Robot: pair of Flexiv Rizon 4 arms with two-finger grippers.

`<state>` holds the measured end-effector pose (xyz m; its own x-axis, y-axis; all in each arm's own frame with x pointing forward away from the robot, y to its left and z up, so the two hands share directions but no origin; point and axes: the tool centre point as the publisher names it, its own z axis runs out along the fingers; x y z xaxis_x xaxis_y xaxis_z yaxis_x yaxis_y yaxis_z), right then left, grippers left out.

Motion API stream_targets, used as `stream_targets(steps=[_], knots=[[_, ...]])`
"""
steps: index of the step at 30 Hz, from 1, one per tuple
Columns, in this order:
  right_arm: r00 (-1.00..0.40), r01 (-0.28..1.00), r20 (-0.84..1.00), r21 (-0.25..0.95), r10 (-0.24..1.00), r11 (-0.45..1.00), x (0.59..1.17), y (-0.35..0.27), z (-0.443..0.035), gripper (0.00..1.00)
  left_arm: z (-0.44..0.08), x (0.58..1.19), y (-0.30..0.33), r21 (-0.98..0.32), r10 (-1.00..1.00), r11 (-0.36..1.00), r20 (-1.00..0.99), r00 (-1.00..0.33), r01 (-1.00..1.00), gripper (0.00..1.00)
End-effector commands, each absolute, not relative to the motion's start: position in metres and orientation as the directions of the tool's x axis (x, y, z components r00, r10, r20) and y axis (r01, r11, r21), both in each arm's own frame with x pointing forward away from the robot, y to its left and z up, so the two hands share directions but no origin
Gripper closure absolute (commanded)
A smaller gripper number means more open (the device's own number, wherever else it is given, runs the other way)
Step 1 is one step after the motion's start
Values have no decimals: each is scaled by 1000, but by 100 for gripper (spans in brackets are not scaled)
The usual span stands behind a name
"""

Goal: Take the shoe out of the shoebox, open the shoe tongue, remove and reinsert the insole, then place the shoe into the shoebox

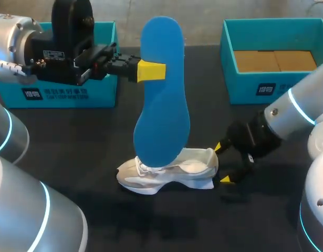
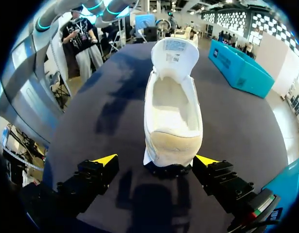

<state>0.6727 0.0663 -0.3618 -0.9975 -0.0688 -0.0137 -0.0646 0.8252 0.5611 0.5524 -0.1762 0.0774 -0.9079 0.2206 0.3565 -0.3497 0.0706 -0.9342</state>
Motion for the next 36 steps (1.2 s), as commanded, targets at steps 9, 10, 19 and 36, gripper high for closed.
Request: stream_targets(steps=[9,10,19,36], knots=[[-997,-79,-15,246,-78,966,670,78,-353,0,78,554,-178,-934,222,74,356,-908,-349,100],[-997,-78,-15,238,-77,968,670,79,-353,0,78,554,-178,-934,222,74,356,-908,-349,100],[-999,-40,-26,180,-36,983,674,82,-358,0,78,554,-178,-934,222,74,356,-908,-349,100],[-999,19,-48,87,23,996,692,87,-365,0,78,554,-178,-934,222,74,356,-908,-349,100]])
